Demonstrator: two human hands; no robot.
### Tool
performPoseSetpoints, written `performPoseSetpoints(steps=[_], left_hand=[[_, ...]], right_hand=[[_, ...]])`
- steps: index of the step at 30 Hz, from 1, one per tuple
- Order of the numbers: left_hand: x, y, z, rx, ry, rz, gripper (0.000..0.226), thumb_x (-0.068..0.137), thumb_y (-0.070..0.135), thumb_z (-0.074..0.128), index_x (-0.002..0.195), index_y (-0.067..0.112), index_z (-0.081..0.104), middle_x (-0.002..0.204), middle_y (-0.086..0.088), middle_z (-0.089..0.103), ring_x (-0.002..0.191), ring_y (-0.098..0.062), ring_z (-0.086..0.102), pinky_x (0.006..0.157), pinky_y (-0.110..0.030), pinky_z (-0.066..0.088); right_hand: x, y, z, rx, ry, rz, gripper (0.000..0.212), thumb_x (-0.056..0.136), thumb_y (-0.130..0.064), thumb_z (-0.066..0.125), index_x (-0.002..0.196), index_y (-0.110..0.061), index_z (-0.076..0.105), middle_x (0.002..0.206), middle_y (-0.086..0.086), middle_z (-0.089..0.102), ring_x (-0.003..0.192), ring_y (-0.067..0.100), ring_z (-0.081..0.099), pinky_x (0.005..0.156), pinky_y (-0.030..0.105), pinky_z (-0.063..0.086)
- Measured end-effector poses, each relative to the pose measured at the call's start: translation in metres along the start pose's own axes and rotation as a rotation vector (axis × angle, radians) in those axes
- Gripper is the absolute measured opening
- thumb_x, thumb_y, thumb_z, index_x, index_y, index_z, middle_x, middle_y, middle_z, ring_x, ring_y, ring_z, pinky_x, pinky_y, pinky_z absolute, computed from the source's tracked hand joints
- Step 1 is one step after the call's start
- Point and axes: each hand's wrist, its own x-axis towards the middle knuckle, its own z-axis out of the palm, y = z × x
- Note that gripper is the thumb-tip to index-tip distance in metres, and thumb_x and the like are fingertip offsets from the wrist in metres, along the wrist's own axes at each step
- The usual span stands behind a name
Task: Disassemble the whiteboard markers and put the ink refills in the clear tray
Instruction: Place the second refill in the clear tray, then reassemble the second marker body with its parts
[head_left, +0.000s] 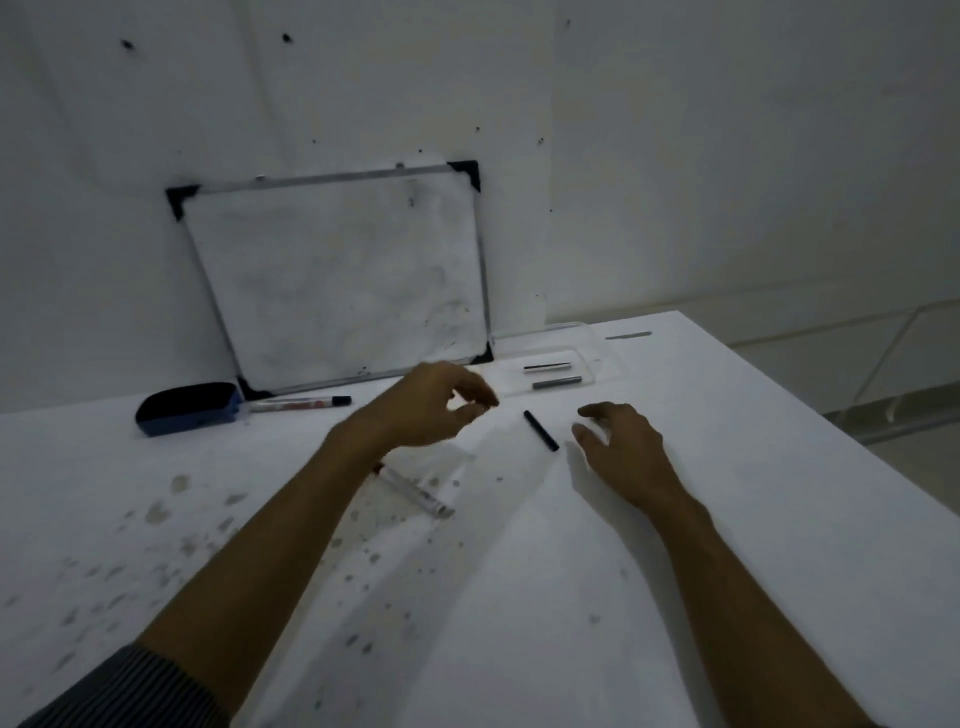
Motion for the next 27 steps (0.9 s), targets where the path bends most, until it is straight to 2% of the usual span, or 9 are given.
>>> performPoseSetpoints(steps=[5, 11, 13, 15, 17, 19, 21, 23, 27], left_hand=[[-0.088, -0.039, 0.029, 0.057, -0.208, -0.051, 0.056, 0.090, 0.002, 0.062, 0.140, 0.025, 0.060, 0.146, 0.006, 0.054, 0.135, -0.010, 0.044, 0.115, -0.023, 0.028], [-0.112, -0.062, 0.069, 0.066, 0.107, 0.106, 0.026, 0.103, 0.027, 0.059, 0.122, 0.017, 0.073, 0.126, -0.001, 0.070, 0.126, -0.019, 0.059, 0.125, -0.045, 0.028], [-0.106, -0.056, 0.075, 0.101, 0.202, 0.147, 0.029, 0.102, 0.034, 0.057, 0.118, 0.017, 0.075, 0.117, -0.002, 0.074, 0.124, -0.024, 0.062, 0.118, -0.047, 0.037], [-0.099, -0.038, 0.076, 0.138, 0.312, 0.179, 0.034, 0.104, 0.040, 0.052, 0.118, 0.019, 0.074, 0.108, -0.003, 0.075, 0.104, -0.026, 0.068, 0.095, -0.043, 0.052], [-0.092, -0.014, 0.073, 0.152, 0.394, 0.119, 0.037, 0.106, 0.047, 0.045, 0.121, 0.026, 0.071, 0.102, 0.002, 0.074, 0.089, -0.019, 0.069, 0.072, -0.036, 0.055], [-0.083, 0.000, 0.074, 0.119, 0.401, -0.001, 0.039, 0.107, 0.053, 0.041, 0.124, 0.030, 0.068, 0.097, 0.006, 0.074, 0.084, -0.014, 0.069, 0.065, -0.031, 0.053], [-0.078, 0.005, 0.077, -0.060, 0.331, -0.117, 0.041, 0.106, 0.053, 0.042, 0.117, 0.025, 0.071, 0.087, 0.003, 0.076, 0.077, -0.014, 0.069, 0.066, -0.031, 0.052], [-0.077, 0.002, 0.080, -0.312, 0.278, -0.178, 0.045, 0.105, 0.054, 0.045, 0.093, 0.019, 0.071, 0.073, 0.000, 0.071, 0.061, -0.010, 0.063, 0.064, -0.029, 0.049], [-0.085, 0.000, 0.078, -0.712, 0.238, -0.249, 0.049, 0.100, 0.055, 0.057, 0.076, 0.014, 0.069, 0.060, -0.002, 0.059, 0.047, -0.015, 0.049, 0.048, -0.028, 0.044]], right_hand=[[-0.035, -0.024, 0.013, 0.209, 0.015, 0.090, 0.037, 0.096, -0.027, 0.064, 0.131, -0.013, 0.062, 0.137, 0.010, 0.058, 0.128, 0.025, 0.056, 0.104, 0.029, 0.039], [-0.077, -0.047, 0.036, 0.233, 0.102, 0.103, 0.042, 0.094, -0.025, 0.066, 0.134, -0.015, 0.057, 0.135, 0.008, 0.055, 0.126, 0.024, 0.054, 0.098, 0.029, 0.041], [-0.085, -0.051, 0.040, 0.224, 0.126, 0.115, 0.043, 0.092, -0.025, 0.067, 0.132, -0.014, 0.057, 0.134, 0.008, 0.056, 0.124, 0.025, 0.055, 0.099, 0.031, 0.043], [-0.091, -0.053, 0.043, 0.202, 0.151, 0.108, 0.042, 0.091, -0.025, 0.068, 0.130, -0.015, 0.058, 0.132, 0.008, 0.056, 0.122, 0.025, 0.056, 0.101, 0.033, 0.045], [-0.091, -0.054, 0.045, 0.183, 0.169, 0.113, 0.042, 0.090, -0.026, 0.069, 0.129, -0.016, 0.058, 0.130, 0.008, 0.057, 0.121, 0.025, 0.056, 0.104, 0.038, 0.046], [-0.086, -0.052, 0.044, 0.149, 0.194, 0.124, 0.042, 0.089, -0.027, 0.069, 0.128, -0.016, 0.059, 0.127, 0.007, 0.059, 0.120, 0.026, 0.056, 0.106, 0.042, 0.044], [-0.077, -0.049, 0.042, 0.083, 0.204, 0.143, 0.041, 0.090, -0.029, 0.068, 0.128, -0.018, 0.059, 0.126, 0.004, 0.060, 0.119, 0.026, 0.056, 0.105, 0.041, 0.039], [-0.066, -0.046, 0.041, 0.011, 0.192, 0.152, 0.044, 0.091, -0.035, 0.067, 0.131, -0.019, 0.058, 0.128, 0.004, 0.059, 0.121, 0.026, 0.055, 0.104, 0.041, 0.035], [-0.041, -0.042, 0.045, -0.100, 0.195, 0.160, 0.049, 0.090, -0.049, 0.065, 0.131, -0.022, 0.060, 0.128, 0.004, 0.059, 0.119, 0.027, 0.057, 0.102, 0.042, 0.037]])
